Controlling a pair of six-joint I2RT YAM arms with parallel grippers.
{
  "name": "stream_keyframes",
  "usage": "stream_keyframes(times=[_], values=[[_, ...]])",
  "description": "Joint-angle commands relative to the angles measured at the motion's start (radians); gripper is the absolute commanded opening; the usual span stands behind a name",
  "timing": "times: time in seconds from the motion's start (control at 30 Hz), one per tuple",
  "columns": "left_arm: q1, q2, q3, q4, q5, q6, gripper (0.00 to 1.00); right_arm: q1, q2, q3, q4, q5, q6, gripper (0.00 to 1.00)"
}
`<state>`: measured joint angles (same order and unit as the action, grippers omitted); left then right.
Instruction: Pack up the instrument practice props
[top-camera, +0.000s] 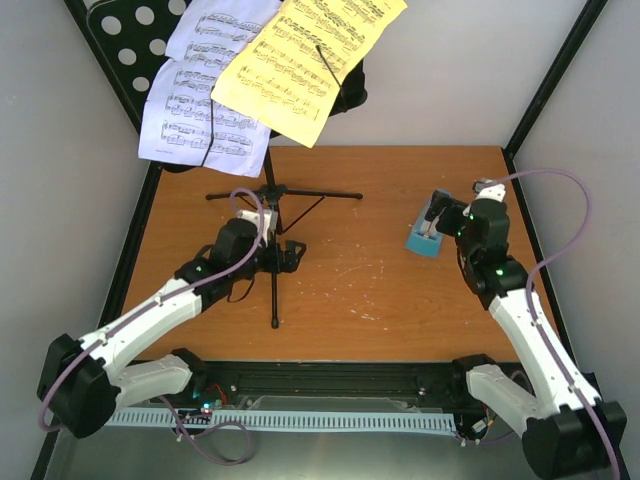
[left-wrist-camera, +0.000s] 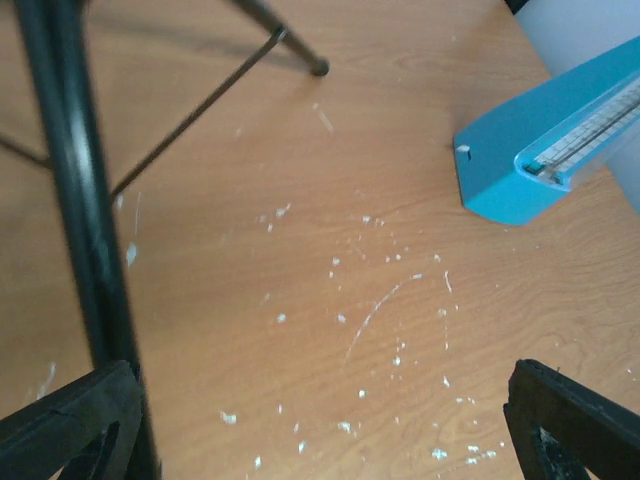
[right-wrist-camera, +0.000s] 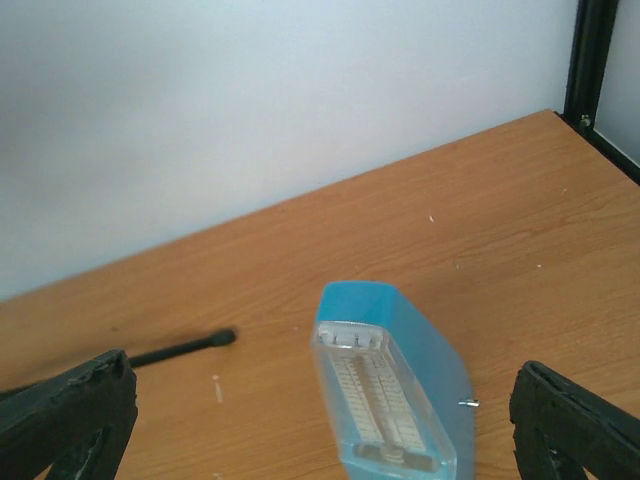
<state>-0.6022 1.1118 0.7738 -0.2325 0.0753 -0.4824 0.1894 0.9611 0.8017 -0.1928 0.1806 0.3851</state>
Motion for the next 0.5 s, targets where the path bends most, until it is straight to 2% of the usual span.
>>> stream_keyframes(times=[0.0, 0.1, 0.3, 0.47], values=[[0.008, -0.101, -0.093, 0.063, -0.007, -0.186, 0.99, -0.008, -0.111, 0.032, -0.166, 0.024, 0.157, 1.00], [0.054, -0.127, -0.127, 0.107, 0.009, -0.166, 0.99, -0.008, -0.199, 0.026, -0.206, -0.006, 0.196, 1.00], [0.159, -0.058, -0.103, 0.118, 0.042, -0.079, 0.99, -0.009, -0.333, -0.051, -0.207, -0.246, 0.238, 1.00], [0.197, 0.055, -0.044, 0.133, 0.063, -0.007, 1.00, -0.008, -0.378, -0.089, -0.269, -0.243, 0.209, 1.00]])
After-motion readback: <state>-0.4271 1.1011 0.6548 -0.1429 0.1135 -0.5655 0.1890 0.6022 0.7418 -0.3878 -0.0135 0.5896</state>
